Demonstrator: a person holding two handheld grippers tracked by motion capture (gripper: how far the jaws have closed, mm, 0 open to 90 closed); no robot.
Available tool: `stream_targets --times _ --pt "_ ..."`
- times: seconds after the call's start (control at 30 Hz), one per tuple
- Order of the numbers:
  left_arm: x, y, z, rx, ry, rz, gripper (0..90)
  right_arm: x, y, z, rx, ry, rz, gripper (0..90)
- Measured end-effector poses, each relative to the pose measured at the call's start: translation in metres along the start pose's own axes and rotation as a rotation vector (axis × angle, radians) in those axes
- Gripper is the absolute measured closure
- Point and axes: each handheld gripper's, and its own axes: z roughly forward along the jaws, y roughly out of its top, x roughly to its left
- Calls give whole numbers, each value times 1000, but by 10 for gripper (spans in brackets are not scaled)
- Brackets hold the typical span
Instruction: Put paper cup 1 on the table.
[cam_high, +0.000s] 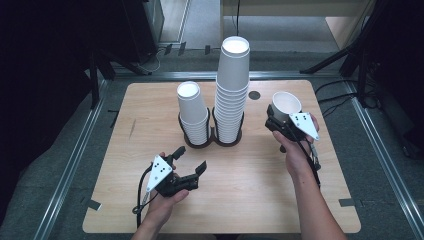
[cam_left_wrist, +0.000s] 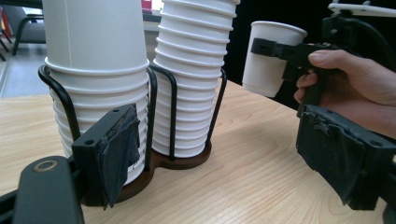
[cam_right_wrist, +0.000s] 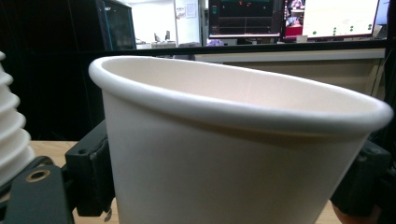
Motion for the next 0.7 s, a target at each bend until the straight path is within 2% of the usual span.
stream_targets --times 0.2,0.37,0.7 --pt "0 0 0 -3 2 -1 135 -8 -11 13 21 -29 -9 138" --pt "2 0 0 -3 12 -12 135 -12 -16 18 26 -31 -19 138" --pt "3 0 0 -2 14 -15 132 -16 -28 32 64 -36 17 138"
